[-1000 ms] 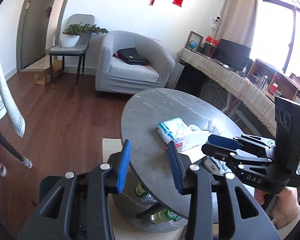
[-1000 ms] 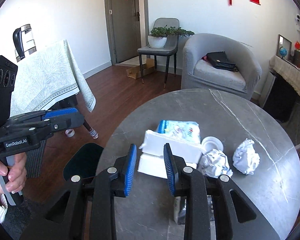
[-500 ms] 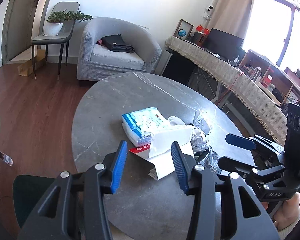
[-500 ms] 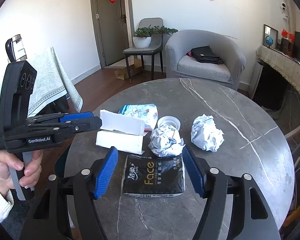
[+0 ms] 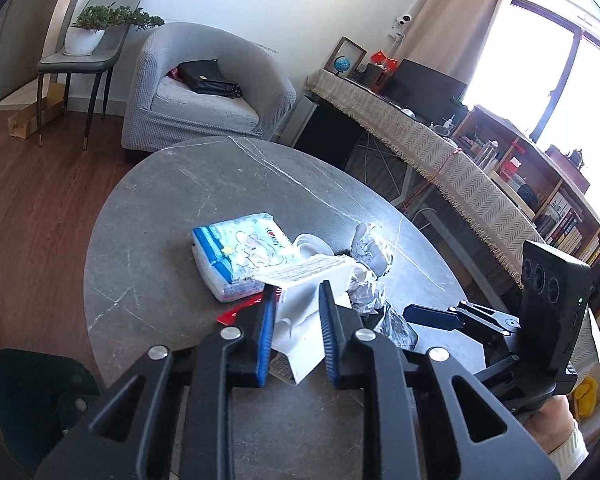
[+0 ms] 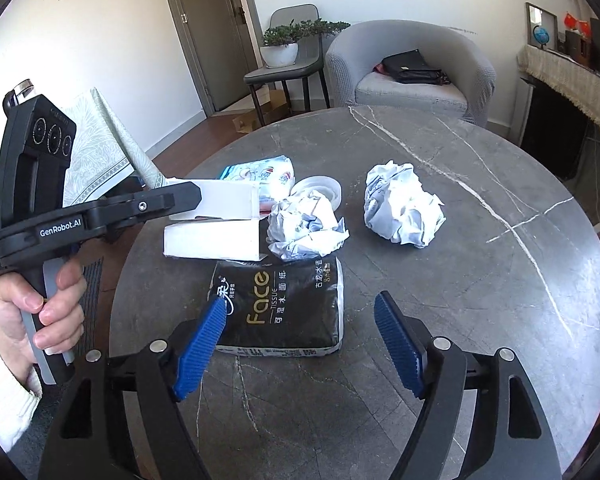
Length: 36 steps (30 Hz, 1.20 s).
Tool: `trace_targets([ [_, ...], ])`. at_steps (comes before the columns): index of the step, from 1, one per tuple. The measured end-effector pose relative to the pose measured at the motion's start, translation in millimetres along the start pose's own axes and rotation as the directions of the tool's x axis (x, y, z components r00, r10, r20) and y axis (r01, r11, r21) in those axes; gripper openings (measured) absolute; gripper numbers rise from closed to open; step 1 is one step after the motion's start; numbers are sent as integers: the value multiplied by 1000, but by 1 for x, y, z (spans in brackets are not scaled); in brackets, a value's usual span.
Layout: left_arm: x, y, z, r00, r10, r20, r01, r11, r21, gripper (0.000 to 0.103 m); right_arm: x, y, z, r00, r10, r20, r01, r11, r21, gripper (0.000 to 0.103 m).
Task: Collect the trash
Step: 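Grasp the black Face tissue pack with the right tool while the left tool grasps the red SanDisk package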
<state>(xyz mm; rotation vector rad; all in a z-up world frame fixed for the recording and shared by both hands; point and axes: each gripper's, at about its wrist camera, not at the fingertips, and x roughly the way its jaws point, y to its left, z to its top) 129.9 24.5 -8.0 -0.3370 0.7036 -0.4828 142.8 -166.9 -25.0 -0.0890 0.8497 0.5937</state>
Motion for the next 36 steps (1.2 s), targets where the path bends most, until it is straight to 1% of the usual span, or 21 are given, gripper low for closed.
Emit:
trace_targets([
  [1, -1, -2, 0, 1000, 1, 3, -1, 1000, 5, 16, 0, 2, -1, 1000, -2, -1, 2, 1000, -7, 78],
  [6, -5, -6, -1, 1000, 6, 10, -6, 1000, 7, 8, 3, 9, -1, 1000, -12, -8, 12, 1000, -21, 79],
  [11, -12, -8, 0, 1000, 0, 25, 0, 1000, 14, 2, 8, 17, 2, 1000, -23, -15, 22, 999, -28, 79],
  [14, -17, -10, 0, 1000, -5, 30, 5, 1000, 17, 2, 8, 20, 3, 1000, -16, -10, 16, 1000, -19, 79],
  [16, -19, -12, -1, 999, -7, 32, 6, 1000, 23, 2, 8, 20, 3, 1000, 7, -9, -7, 1000, 2, 79],
  [17, -21, -14, -1, 999, -5, 33, 4, 1000, 25, 2, 8, 20, 3, 1000, 22, -9, -22, 1000, 16, 80],
  [18, -22, -14, -2, 999, -4, 34, 4, 1000, 26, 2, 9, 21, 2, 999, 33, -11, -33, 999, 27, 84],
  [19, -24, -15, -2, 999, -3, 35, 2, 1000, 29, 2, 9, 23, 2, 999, 37, -10, -36, 999, 32, 88],
  [20, -26, -16, -3, 999, -2, 38, 0, 999, 32, 2, 10, 25, 1, 999, 32, -9, -32, 999, 30, 89],
  [22, -31, -16, -5, 999, -2, 45, 1, 999, 32, 2, 12, 31, 0, 1000, -2, -16, 2, 1000, 11, 90],
  [26, -41, -18, -9, 998, 7, 57, -10, 999, 41, 2, 16, 44, -4, 995, -99, -21, 98, 994, -42, 90],
  [30, -51, -15, -12, 998, 15, 67, -18, 999, 40, 2, 21, 46, -3, 991, -132, -33, 131, 991, -9, 90],
  [34, -63, -8, -13, 997, 31, 77, -34, 999, 37, 2, 27, 54, -1, 985, -165, -49, 164, 986, -26, 90],
  [35, -66, -5, -14, 996, 37, 81, -40, 999, 35, 2, 27, 56, 0, 985, -165, -46, 164, 986, -26, 87],
  [36, -69, -2, -14, 996, 43, 84, -46, 998, 33, 2, 27, 57, 2, 985, -165, -40, 164, 986, -29, 74],
])
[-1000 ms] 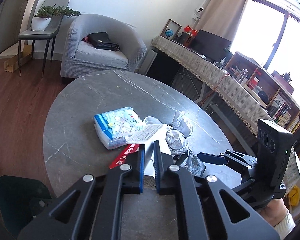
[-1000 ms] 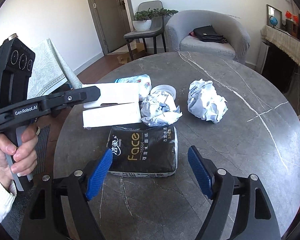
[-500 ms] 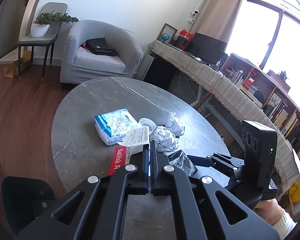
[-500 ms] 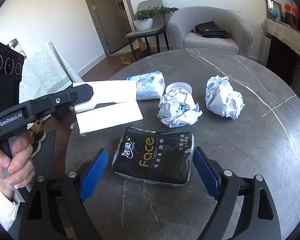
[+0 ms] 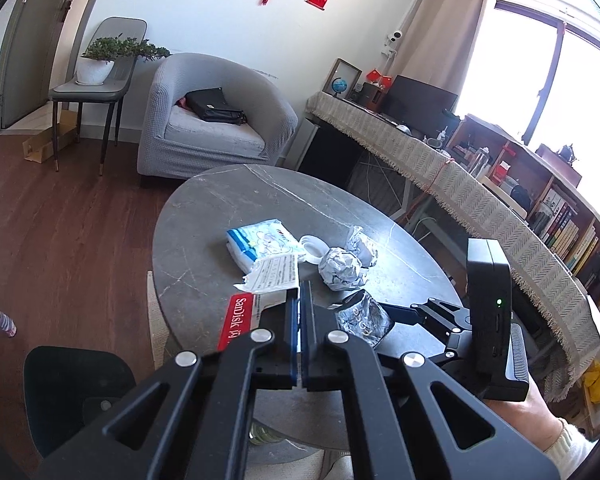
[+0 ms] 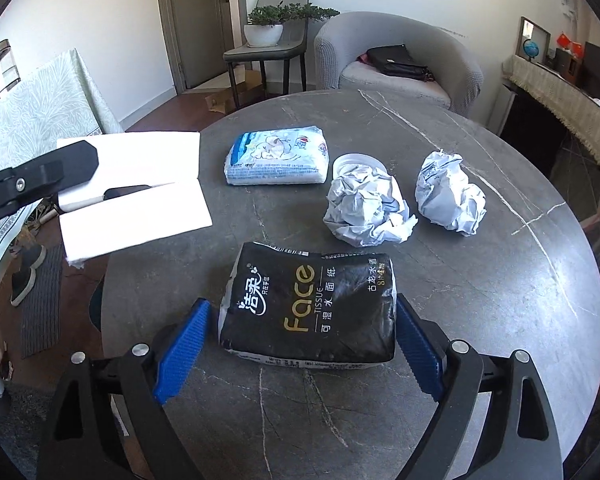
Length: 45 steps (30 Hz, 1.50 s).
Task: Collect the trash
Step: 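Grasp the black Face tissue pack with the right tool while the left tool grasps the red SanDisk package, then carry both items over the green bin and open both tools to drop them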
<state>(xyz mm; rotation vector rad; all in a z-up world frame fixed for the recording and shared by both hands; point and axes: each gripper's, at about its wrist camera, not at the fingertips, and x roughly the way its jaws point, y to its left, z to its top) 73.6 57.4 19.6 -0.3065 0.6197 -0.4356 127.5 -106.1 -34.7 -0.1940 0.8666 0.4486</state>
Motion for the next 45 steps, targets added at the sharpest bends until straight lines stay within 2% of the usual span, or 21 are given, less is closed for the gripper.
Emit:
trace_targets([
  [13, -43, 52, 1, 993, 107, 40, -105, 994, -41, 2, 3, 42, 33, 993, 105, 49, -105, 994, -3, 71],
  [19, -57, 82, -4, 984, 177, 23, -176, 983, -60, 2, 7, 74, 47, 986, 152, 62, -150, 988, -35, 72],
  [24, -62, 107, -16, 970, 240, -30, -241, 968, -71, 2, 11, 96, 54, 982, 175, 67, -172, 984, -55, 72],
  [34, -66, 156, -44, 930, 331, -160, -349, 931, -102, 2, 19, 139, 68, 968, 240, 78, -231, 967, -105, 72],
  [45, -60, 201, -80, 858, 382, -343, -433, 897, -85, 2, 38, 180, 74, 958, 285, 39, -275, 948, -160, 72],
])
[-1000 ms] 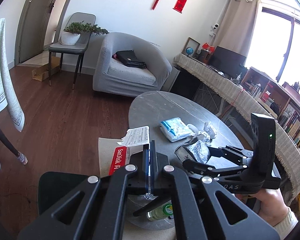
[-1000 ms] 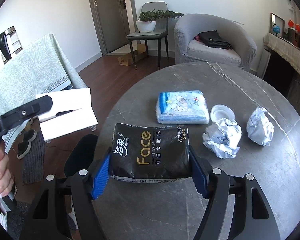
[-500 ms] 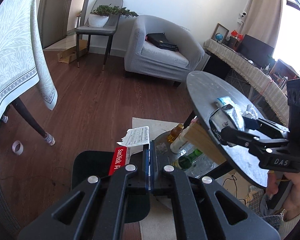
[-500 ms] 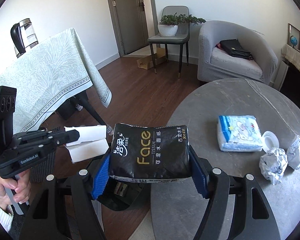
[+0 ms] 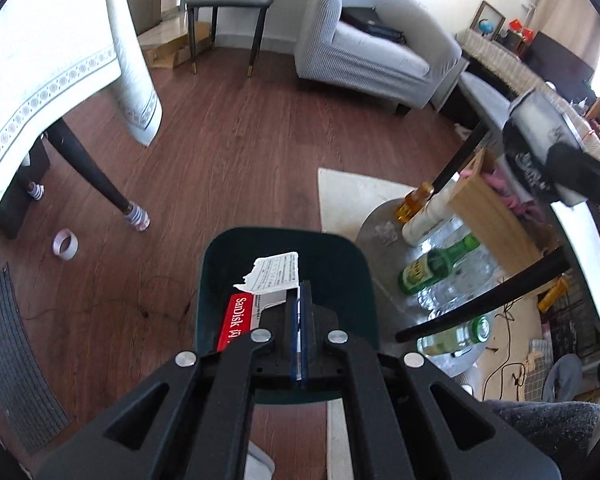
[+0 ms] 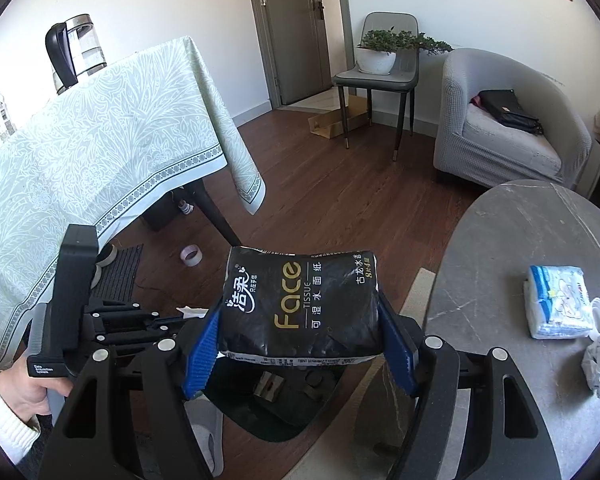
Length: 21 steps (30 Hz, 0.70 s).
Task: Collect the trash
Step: 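Carry both items over the green bin and open both tools to drop them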
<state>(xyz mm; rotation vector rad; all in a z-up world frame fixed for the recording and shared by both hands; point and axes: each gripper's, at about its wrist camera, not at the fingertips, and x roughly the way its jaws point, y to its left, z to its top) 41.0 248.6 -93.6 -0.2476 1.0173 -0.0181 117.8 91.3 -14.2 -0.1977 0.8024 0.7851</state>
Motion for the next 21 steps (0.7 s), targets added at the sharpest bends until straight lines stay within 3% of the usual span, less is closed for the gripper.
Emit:
trace_targets([
  [10, 28, 27, -20, 989, 20, -148, -22, 1000, -17, 2, 35, 25, 4, 998, 26, -54, -28, 999, -22, 72],
  [13, 33, 34, -25, 984, 14, -179, -21, 999, -33, 11, 48, 33, 4, 996, 35, -77, -38, 999, -30, 72],
  [15, 34, 37, -28, 983, 20, -181, -26, 999, -30, 20, 58, 37, 3, 995, 37, -98, -41, 999, -34, 72],
  [21, 20, 44, -27, 990, 17, -136, -23, 999, -42, 22, 90, 47, -3, 987, 33, -158, -40, 998, -39, 72],
])
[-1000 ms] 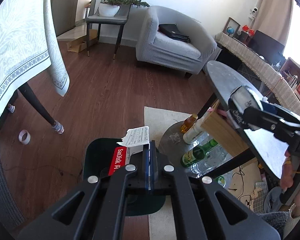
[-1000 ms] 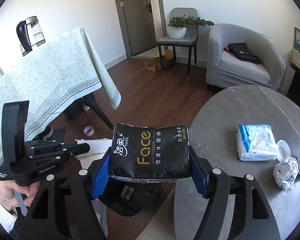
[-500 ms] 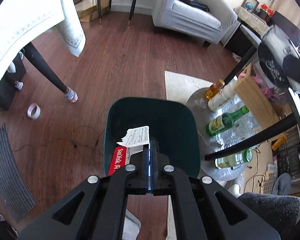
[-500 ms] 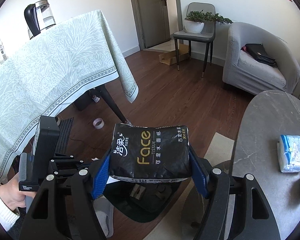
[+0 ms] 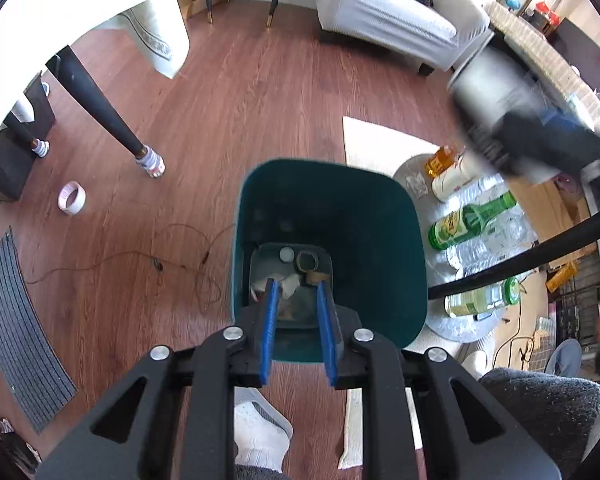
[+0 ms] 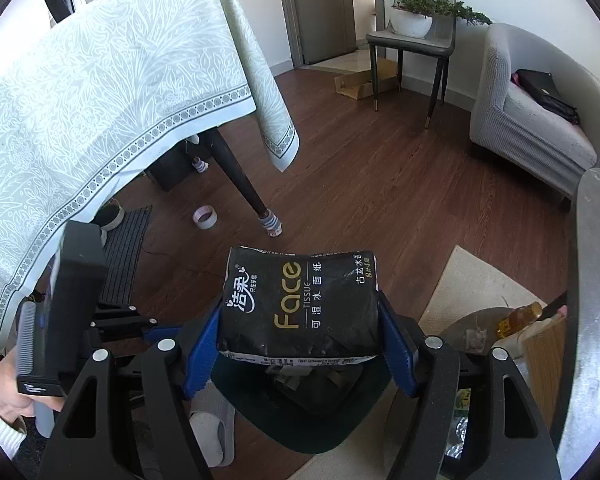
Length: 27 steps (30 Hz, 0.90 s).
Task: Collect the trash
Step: 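Carry both items over the green bin and open both tools to drop them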
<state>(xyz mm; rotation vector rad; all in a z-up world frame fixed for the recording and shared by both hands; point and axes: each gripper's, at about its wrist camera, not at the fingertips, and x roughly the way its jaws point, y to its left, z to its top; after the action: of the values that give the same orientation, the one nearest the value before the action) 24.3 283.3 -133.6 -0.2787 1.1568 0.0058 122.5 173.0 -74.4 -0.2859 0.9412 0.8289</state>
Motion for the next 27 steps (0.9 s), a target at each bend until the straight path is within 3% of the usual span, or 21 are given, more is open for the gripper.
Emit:
trace_targets([
  [4, -18, 8, 4, 998, -12, 62, 14, 999, -38, 28, 20, 5, -2, 999, -7, -42, 7, 1000, -6, 71],
  [10, -47, 11, 13, 986, -31, 163, 44, 996, -74, 29, 47, 6, -11, 994, -18, -106, 18, 1000, -7, 71],
  [14, -63, 4, 19, 973, -39, 227, 55, 996, -67, 26, 65, 8, -19, 987, -26, -158, 24, 1000, -12, 71],
  [21, -79, -14, 27, 952, -58, 301, 71, 997, -35, 9, 88, 8, -33, 969, -41, -243, 36, 999, -22, 72],
  [27, -92, -29, 33, 931, -79, 356, 88, 996, -9, 7, 109, 2, -51, 946, -61, -319, 54, 998, -29, 75],
])
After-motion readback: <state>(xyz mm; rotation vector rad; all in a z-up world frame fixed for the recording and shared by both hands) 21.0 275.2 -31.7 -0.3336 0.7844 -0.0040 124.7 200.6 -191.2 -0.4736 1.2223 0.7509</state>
